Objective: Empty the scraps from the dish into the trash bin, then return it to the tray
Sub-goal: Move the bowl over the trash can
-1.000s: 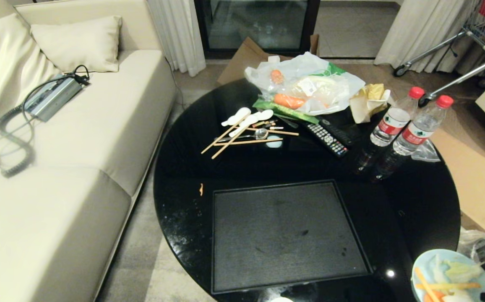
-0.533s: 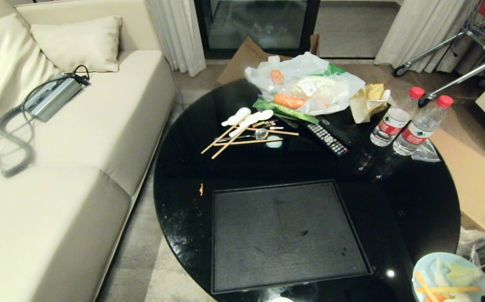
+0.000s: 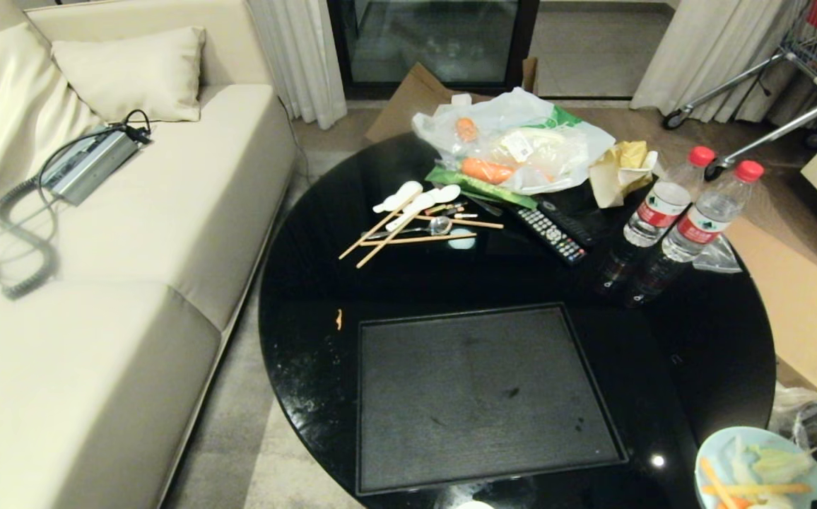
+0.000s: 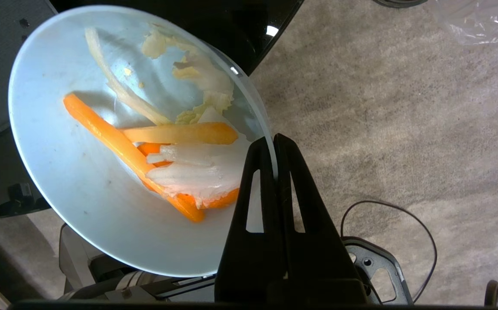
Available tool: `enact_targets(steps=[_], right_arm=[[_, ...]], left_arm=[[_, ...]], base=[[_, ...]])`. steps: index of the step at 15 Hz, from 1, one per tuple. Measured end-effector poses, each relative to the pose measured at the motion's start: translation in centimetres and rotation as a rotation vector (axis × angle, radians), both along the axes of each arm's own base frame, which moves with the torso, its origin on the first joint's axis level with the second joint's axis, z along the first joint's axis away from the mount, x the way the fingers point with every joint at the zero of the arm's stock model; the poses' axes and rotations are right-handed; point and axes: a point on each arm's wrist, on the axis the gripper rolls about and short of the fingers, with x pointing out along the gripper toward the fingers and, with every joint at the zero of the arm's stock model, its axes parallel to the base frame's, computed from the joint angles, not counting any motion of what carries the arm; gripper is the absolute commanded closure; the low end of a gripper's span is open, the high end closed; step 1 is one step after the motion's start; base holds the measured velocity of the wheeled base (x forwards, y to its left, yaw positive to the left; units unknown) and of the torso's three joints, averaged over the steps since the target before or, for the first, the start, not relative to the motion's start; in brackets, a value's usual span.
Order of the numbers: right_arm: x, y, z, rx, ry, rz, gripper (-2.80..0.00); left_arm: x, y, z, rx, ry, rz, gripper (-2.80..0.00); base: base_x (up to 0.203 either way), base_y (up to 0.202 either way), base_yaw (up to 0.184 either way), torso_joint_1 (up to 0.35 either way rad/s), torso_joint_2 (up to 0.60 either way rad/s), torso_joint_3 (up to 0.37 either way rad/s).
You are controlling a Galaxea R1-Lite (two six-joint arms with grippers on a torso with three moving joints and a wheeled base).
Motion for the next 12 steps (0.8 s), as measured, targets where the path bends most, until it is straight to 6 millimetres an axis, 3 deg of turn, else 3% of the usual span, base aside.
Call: enact_targets(steps=[12], right_arm=[[-0.21, -0.02, -0.34, -0.001, 0.012, -0.001, 0.0]], left_arm=[[0.0, 0.0, 0.0, 0.0, 0.0, 0.001, 0.0]], base=[[0.0, 0.0, 0.0, 0.0, 0.0, 0.0]])
